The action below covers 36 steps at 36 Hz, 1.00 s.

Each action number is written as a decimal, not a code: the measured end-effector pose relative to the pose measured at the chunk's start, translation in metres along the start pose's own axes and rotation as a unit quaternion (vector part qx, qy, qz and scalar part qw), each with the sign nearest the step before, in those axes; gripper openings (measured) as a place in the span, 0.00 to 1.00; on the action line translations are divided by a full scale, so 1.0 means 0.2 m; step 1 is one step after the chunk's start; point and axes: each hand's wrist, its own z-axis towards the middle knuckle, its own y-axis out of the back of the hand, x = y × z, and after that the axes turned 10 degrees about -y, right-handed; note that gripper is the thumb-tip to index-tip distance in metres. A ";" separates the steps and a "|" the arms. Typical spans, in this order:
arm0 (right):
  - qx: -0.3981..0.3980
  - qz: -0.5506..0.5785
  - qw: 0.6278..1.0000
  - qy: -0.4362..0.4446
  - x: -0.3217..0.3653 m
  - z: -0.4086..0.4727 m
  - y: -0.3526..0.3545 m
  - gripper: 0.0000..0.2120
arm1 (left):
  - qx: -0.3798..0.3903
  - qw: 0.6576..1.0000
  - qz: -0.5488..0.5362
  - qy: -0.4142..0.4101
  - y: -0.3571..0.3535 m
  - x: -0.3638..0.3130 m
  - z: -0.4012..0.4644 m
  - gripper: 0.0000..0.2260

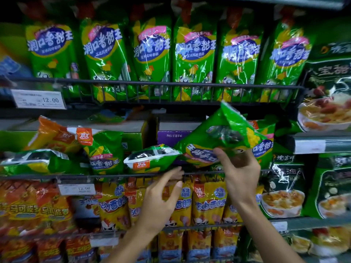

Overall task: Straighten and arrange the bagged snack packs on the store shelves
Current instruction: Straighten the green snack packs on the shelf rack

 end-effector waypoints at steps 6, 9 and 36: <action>-0.041 0.086 0.992 -0.080 0.03 -0.01 0.11 0.16 | 0.027 0.970 -0.214 0.116 -0.24 -0.21 0.10 0.34; -0.043 0.160 0.974 -0.153 0.01 0.00 0.16 0.23 | -0.028 0.917 -0.347 0.195 -0.34 -0.31 0.18 0.45; 0.114 -0.294 0.945 0.090 0.15 0.08 0.46 0.41 | -0.060 0.993 0.033 -0.092 -0.20 -0.49 0.40 0.26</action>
